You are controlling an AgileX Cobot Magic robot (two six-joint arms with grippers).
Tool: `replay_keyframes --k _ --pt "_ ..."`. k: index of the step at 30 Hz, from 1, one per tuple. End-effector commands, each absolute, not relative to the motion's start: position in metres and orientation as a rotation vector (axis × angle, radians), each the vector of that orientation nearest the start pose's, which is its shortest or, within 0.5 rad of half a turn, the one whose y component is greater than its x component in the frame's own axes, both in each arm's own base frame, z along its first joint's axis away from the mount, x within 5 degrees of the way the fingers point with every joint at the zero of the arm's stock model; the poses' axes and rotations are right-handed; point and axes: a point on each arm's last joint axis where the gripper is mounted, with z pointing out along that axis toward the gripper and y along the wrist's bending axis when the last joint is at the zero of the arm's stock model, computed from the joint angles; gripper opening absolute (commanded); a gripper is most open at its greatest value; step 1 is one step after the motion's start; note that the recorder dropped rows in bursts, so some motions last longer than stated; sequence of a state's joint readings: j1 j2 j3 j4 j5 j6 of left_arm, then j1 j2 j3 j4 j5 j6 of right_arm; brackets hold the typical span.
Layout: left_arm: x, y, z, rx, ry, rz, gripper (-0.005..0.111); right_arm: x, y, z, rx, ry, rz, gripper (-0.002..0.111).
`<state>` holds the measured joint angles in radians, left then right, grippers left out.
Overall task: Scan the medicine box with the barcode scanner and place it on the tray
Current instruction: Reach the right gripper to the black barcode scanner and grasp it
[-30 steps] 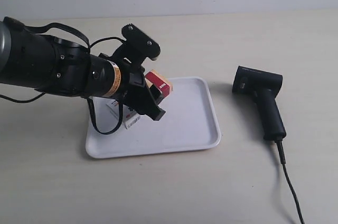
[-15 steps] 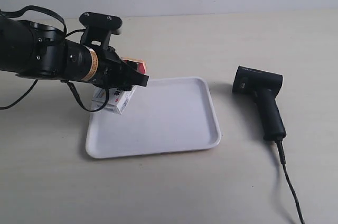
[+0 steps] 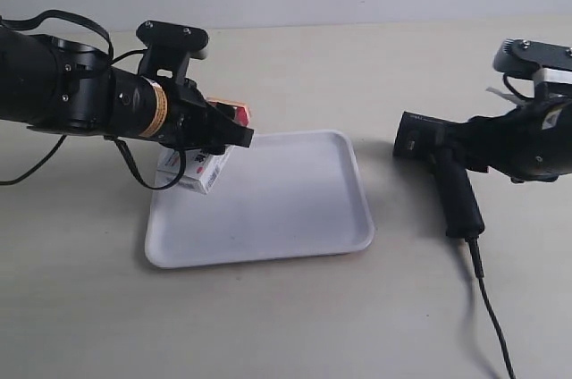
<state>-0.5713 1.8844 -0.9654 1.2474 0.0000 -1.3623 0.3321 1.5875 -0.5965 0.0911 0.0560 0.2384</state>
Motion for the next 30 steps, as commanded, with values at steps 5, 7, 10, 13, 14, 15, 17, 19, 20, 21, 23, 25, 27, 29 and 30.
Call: replay_keyframes --k 5,7,10,13,14,15,17,19,20,21,23,25,27,29,30 --pt "0.311 -0.2 0.145 0.548 2.354 -0.327 0.0 0.275 0.097 0.128 -0.021 2.618 0.247 0.074" --pt "0.311 -0.201 0.146 0.555 2.35 -0.349 0.0 0.277 0.098 0.125 -0.02 2.606 0.248 0.074" --pt "0.31 -0.202 0.146 0.562 2.346 -0.362 0.0 0.278 0.098 0.12 -0.022 2.607 0.245 0.074" --pt "0.31 -0.202 0.146 0.565 2.345 -0.361 0.0 0.28 0.098 0.12 -0.021 2.593 0.248 0.074" --pt "0.31 -0.202 0.146 0.565 2.345 -0.361 0.0 0.28 0.099 0.12 -0.021 2.59 0.248 0.074" --pt "0.31 -0.202 0.146 0.565 2.345 -0.361 0.0 0.28 0.101 0.12 -0.036 2.577 0.253 0.074" --pt "0.31 -0.202 0.146 0.565 2.345 -0.361 0.0 0.279 0.108 0.121 -0.081 2.562 0.26 0.074" --pt "0.31 -0.202 0.146 0.565 2.345 -0.361 0.0 0.279 0.114 0.123 -0.163 2.522 0.259 0.074" --pt "0.31 -0.202 0.146 0.565 2.345 -0.361 0.0 0.279 0.116 0.123 -0.181 2.51 0.26 0.074" --pt "0.31 -0.202 0.145 0.565 2.349 -0.36 0.0 0.279 0.116 0.123 -0.177 2.508 0.261 0.074" --pt "0.309 -0.201 0.144 0.568 2.354 -0.358 0.0 0.279 0.116 0.123 -0.178 2.512 0.26 0.074" --pt "0.309 -0.201 0.144 0.57 2.354 -0.358 0.0 0.279 0.115 0.123 -0.175 2.512 0.26 0.074" --pt "0.309 -0.201 0.144 0.57 2.354 -0.358 0.0 0.28 0.116 0.124 -0.175 2.511 0.26 0.074" --pt "0.309 -0.201 0.144 0.57 2.354 -0.358 0.0 0.281 0.116 0.123 -0.178 2.51 0.259 0.074" --pt "0.309 -0.201 0.144 0.57 2.354 -0.358 0.0 0.282 0.116 0.121 -0.178 2.514 0.257 0.074"
